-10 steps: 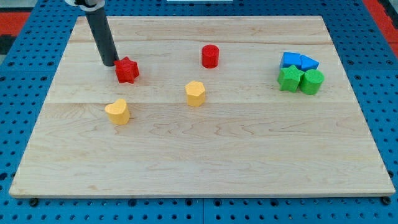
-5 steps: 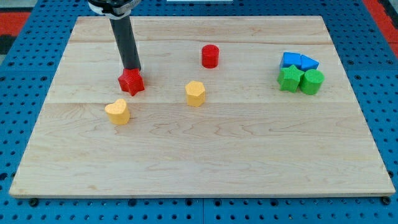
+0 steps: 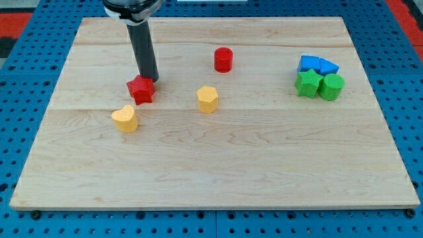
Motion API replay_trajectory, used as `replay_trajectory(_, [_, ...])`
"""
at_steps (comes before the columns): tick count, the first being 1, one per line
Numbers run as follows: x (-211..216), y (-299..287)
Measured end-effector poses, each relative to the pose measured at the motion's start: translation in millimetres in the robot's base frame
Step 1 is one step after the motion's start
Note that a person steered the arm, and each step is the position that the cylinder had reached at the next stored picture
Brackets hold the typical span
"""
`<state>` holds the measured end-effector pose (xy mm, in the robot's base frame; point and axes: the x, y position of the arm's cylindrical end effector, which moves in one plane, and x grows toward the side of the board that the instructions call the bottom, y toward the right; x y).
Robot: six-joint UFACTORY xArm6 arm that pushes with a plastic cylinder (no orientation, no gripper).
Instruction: Push the red star closer to the yellow heart
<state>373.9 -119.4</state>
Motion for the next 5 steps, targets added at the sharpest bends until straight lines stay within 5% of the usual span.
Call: replay_trajectory(5, [33,17])
